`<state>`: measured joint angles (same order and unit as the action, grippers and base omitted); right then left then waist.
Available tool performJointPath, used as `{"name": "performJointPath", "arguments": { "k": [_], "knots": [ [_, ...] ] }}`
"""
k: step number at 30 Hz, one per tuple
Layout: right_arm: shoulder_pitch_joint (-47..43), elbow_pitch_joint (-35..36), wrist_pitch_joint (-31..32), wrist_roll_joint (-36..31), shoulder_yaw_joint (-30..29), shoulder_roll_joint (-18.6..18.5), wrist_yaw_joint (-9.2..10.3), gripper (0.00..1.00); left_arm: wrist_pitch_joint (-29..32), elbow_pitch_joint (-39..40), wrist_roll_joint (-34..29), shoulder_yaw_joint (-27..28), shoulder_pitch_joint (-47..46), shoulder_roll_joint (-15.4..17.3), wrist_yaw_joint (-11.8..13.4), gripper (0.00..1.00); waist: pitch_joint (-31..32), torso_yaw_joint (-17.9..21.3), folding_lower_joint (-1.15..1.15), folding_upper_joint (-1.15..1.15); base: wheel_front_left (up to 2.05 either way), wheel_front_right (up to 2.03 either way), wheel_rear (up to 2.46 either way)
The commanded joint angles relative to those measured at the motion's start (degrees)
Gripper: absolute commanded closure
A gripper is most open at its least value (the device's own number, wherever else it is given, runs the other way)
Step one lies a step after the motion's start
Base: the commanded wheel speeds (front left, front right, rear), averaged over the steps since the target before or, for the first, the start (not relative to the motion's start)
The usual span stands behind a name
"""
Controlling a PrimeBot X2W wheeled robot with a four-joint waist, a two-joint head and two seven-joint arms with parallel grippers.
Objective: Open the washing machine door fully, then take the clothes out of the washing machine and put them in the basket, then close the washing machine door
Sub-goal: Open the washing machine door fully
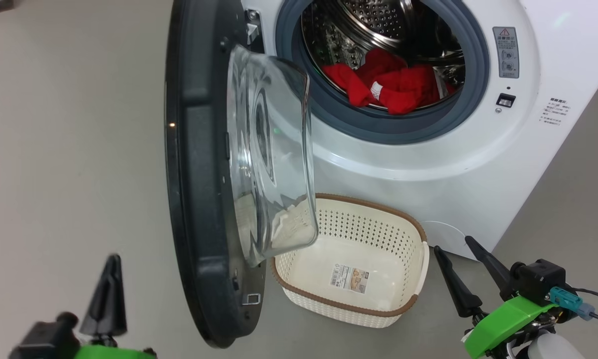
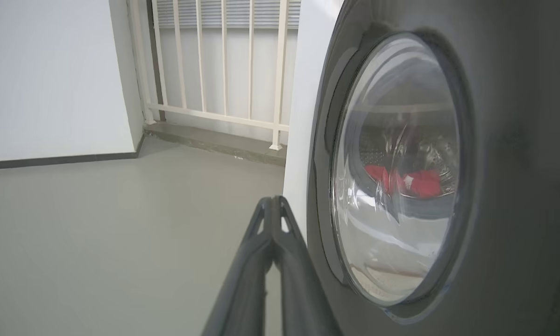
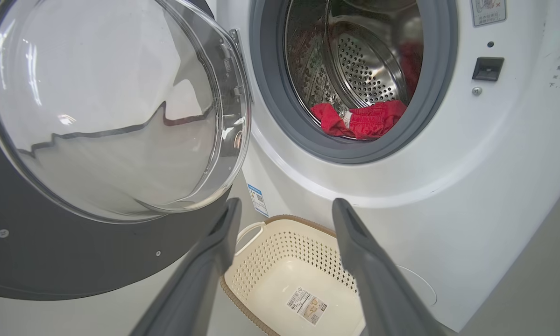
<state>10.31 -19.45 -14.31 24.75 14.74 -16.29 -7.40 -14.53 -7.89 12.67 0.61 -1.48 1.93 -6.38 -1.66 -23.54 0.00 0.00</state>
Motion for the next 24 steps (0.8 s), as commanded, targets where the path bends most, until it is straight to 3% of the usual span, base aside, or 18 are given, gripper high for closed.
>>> {"name": "performJointPath", "arguments": {
  "k": [1, 9, 13, 24],
  "knots": [
    [-0.53, 1.58, -0.69, -0.45, 0.66, -0.20, -0.09, 0.00, -0.47, 3.84, 0.68, 2.45, -2.60, 0.95, -0.03, 1.00, 0.19, -0.10, 0.00, 0.00, 0.00, 0.00, 0.00],
    [-0.82, 1.99, -0.69, -0.66, 0.26, -0.18, -0.09, 0.00, -0.47, 18.27, 0.68, 0.36, -3.67, 0.95, 0.82, 1.00, 0.59, -0.25, 0.00, 0.00, 0.00, 0.00, 0.00],
    [-0.84, 2.19, -0.69, -0.71, 0.13, -0.22, -0.09, 0.00, -0.47, 24.83, 0.17, -3.57, -2.93, 0.95, 1.41, 1.00, 0.72, -0.16, 0.00, 0.00, 0.00, 0.00, 0.00],
    [-1.06, 2.66, -0.69, -1.18, -0.49, -0.06, -0.09, 0.00, 0.53, 29.72, -1.14, -17.97, 0.04, 0.95, 1.29, 1.00, 0.91, 0.09, 0.00, 0.00, 0.00, 0.00, 0.00]
  ]
}}
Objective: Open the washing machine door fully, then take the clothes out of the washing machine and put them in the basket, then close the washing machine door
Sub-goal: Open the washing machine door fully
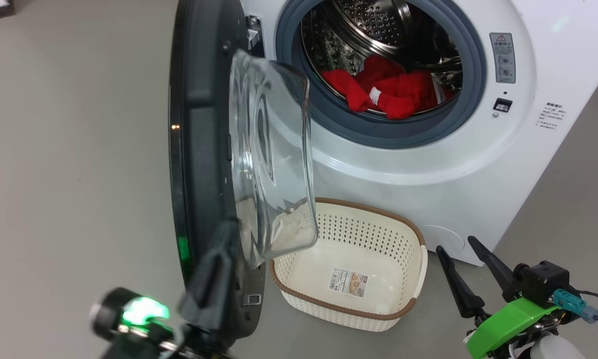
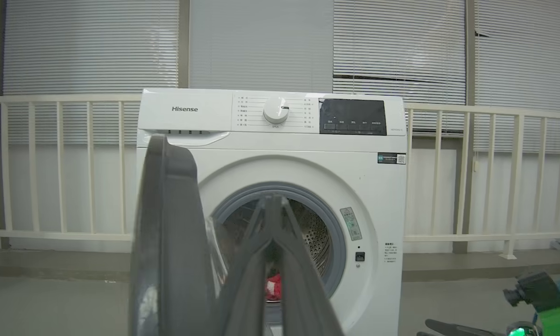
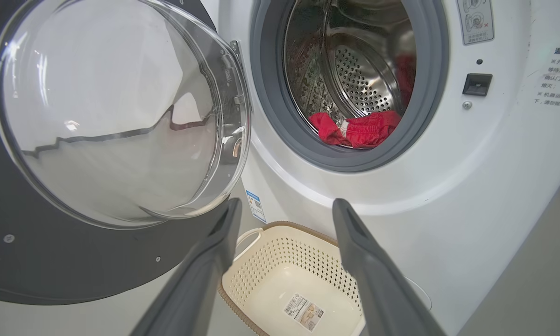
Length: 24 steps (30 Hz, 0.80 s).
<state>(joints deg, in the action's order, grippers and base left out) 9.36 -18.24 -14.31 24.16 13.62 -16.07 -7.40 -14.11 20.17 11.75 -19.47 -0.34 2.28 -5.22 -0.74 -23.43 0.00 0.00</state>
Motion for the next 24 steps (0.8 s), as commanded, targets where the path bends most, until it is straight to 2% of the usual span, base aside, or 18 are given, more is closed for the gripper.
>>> {"name": "performJointPath", "arguments": {
  "k": [1, 5, 10, 17, 24],
  "knots": [
    [-0.11, 1.52, -0.69, -0.67, 0.54, -0.27, -0.09, 0.00, 0.39, 1.42, 0.33, 0.63, -0.81, 0.60, 0.06, 1.00, -0.04, -0.06, 0.00, 0.00, 0.00, 0.00, 0.00],
    [0.06, 1.71, -0.69, -0.95, 0.48, -0.31, -0.09, 0.00, 1.32, -1.26, 2.24, -4.14, 0.08, 0.60, -0.37, 1.00, -0.28, -0.07, 0.00, 0.00, 0.00, 0.00, 0.00],
    [0.36, 1.75, -0.69, -1.01, 0.74, -0.33, -0.09, 0.00, 1.85, -6.93, 5.03, -7.37, 1.08, 0.60, -0.55, 1.00, -0.40, 0.11, 0.00, 0.00, 0.00, 0.00, 0.00],
    [0.44, 1.76, -0.69, -1.05, 0.96, -0.33, -0.09, 0.00, 1.04, -16.41, 7.03, -6.25, 0.73, 0.66, 0.32, 1.00, -0.50, 0.29, 0.00, 0.00, 0.00, 0.00, 0.00],
    [0.43, 1.73, -0.69, -1.12, 1.25, -0.57, -0.09, 0.00, -0.05, -20.27, 7.80, -3.23, -0.18, 1.03, 1.20, 1.00, -0.74, 0.29, 0.00, 0.00, 0.00, 0.00, 0.00]
  ]
}}
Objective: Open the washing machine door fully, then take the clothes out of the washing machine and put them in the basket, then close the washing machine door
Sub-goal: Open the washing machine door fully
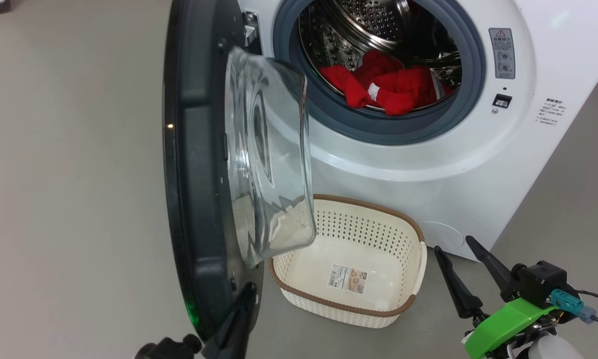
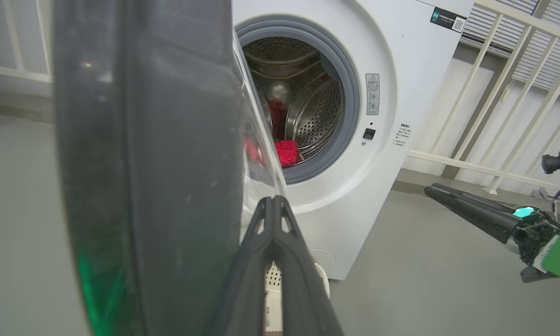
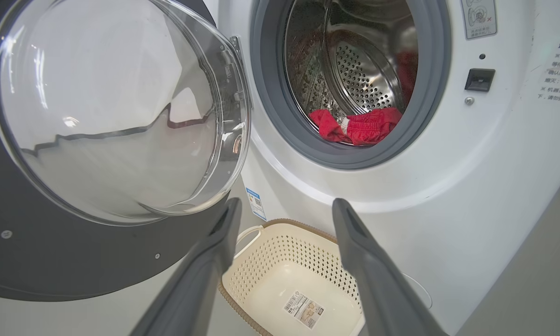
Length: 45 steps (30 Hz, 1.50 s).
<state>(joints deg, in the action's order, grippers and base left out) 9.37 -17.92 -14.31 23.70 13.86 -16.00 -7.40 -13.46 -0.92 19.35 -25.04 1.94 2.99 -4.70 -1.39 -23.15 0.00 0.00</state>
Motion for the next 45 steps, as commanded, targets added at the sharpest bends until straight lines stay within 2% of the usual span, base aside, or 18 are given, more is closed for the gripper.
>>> {"name": "performJointPath", "arguments": {
  "k": [1, 16, 28, 36, 45],
  "knots": [
    [0.44, 1.42, -0.69, -0.68, 1.01, -0.68, -0.09, 0.00, -0.80, 0.54, 0.18, 2.78, -2.52, 0.49, 0.83, 1.00, -0.14, 0.00, 0.00, 0.00, 0.00, 0.00, 0.00],
    [1.07, 1.81, -0.69, -1.06, 1.29, -1.05, -0.09, 0.00, -1.41, -0.77, 1.09, 8.88, -1.95, 2.63, 2.83, 1.00, -0.95, -0.69, 0.00, 0.00, 0.00, 0.00, 0.00],
    [2.18, 2.13, -0.69, -1.21, 2.78, -1.26, -0.09, 0.00, -1.52, -3.47, 1.77, 18.23, -5.08, 5.87, 4.72, 1.00, -2.45, -1.30, 0.00, 0.00, 0.00, 0.00, 0.00],
    [3.09, 2.17, -0.69, -1.08, 3.67, -1.79, -0.09, 0.00, -1.53, -7.37, 1.23, 24.24, -8.26, 8.64, 3.73, 1.00, -3.65, -0.96, 0.00, 0.00, 0.00, 0.00, 0.00],
    [4.22, 2.05, -0.69, -1.26, 4.05, -2.34, -0.09, 0.00, -1.53, -14.71, 1.99, 30.70, -14.32, 9.80, 1.79, 1.00, -5.35, -0.57, 0.00, 0.00, 0.00, 0.00, 0.00]
  ]
}}
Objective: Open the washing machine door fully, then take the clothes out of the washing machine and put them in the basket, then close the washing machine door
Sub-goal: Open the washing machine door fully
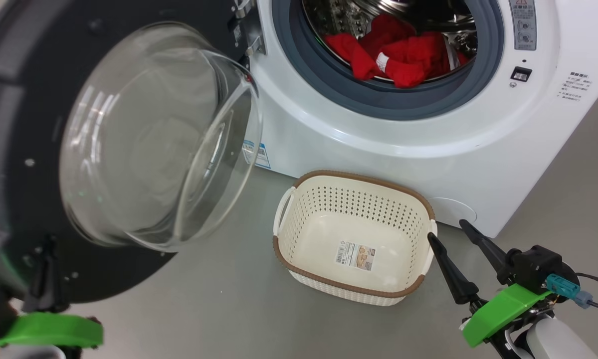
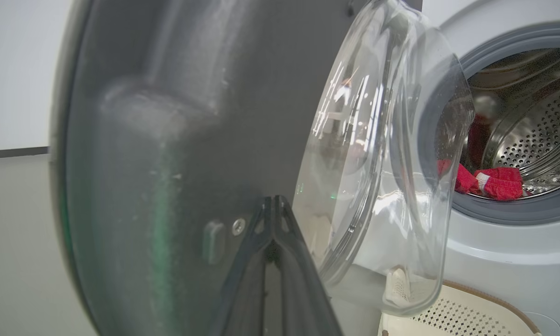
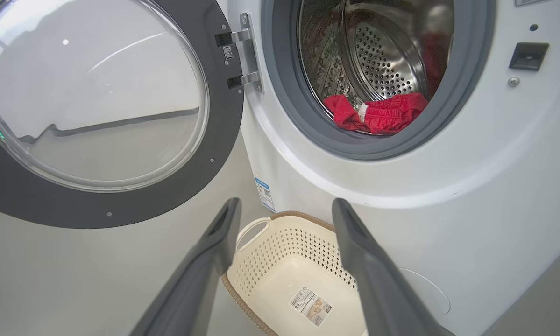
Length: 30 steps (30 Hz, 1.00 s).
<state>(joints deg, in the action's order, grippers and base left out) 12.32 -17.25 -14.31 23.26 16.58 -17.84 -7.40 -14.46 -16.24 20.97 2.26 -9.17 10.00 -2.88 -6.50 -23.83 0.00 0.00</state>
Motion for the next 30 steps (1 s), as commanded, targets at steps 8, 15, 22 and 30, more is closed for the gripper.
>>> {"name": "performJointPath", "arguments": {
  "k": [8, 15, 22, 30],
  "knots": [
    [2.12, 1.17, -0.69, -0.81, 1.84, -0.87, -0.09, 0.00, -0.53, -5.78, -0.71, 7.99, -8.56, 4.22, -1.58, 1.00, -1.51, 0.51, 0.00, 0.00, 0.00, 0.00, 0.00],
    [2.98, 1.13, -0.69, -0.94, 2.29, -1.20, -0.09, 0.00, -0.53, -12.05, -2.64, 11.43, -13.20, 5.45, -2.51, 1.00, -2.78, 1.11, 0.00, 0.00, 0.00, 0.00, 0.00],
    [3.82, 1.20, -0.69, -1.00, 2.88, -1.50, -0.09, 0.00, -0.53, -17.02, -4.58, 14.57, -17.04, 6.75, -3.08, 1.00, -3.94, 1.92, 0.00, 0.00, 0.00, 0.00, 0.00],
    [4.65, 1.27, -0.69, -1.15, 3.22, -1.92, -0.09, 0.00, -0.53, -23.49, -5.91, 17.60, -21.87, 8.77, -3.65, 1.00, -5.09, 2.68, 0.00, 0.00, 0.00, 0.00, 0.00]
  ]
}}
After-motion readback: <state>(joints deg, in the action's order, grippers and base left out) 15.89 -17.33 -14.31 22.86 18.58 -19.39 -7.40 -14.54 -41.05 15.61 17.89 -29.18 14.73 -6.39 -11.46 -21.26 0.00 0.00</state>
